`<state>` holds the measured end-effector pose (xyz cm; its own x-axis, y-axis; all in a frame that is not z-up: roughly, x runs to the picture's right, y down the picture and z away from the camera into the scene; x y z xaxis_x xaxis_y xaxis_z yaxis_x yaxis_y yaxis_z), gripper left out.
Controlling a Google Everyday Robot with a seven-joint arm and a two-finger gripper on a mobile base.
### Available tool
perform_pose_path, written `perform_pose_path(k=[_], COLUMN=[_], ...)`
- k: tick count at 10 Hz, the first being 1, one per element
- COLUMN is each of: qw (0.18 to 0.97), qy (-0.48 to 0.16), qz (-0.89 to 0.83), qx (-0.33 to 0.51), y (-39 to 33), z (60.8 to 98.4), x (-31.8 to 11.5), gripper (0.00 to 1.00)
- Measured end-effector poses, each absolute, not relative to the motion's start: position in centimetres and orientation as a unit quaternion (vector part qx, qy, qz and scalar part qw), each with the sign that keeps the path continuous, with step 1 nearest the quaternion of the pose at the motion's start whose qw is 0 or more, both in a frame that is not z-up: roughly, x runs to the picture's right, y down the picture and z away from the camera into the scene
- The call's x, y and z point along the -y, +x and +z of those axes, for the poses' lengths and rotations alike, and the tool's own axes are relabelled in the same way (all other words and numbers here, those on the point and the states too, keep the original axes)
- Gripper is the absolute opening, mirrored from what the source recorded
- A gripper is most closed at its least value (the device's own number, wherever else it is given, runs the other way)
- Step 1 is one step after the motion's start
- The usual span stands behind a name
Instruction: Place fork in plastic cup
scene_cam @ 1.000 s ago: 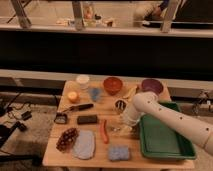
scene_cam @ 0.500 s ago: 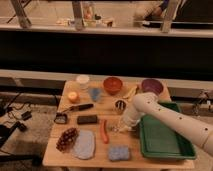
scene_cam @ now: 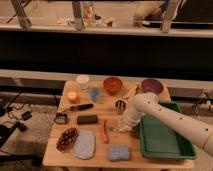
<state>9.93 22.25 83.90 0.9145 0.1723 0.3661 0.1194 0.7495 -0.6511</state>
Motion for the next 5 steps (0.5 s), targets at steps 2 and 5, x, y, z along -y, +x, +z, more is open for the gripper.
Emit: perform_pose_path(k=[2,5], qw=[0.912,0.912], qy=[-0.353,-0.352], qz=[0.011,0.005], qx=[0.207,0.209], y=[9.92,9.90], z=[83.88,83.84], x=[-22.30,-22.31], gripper=[0.20,0.18])
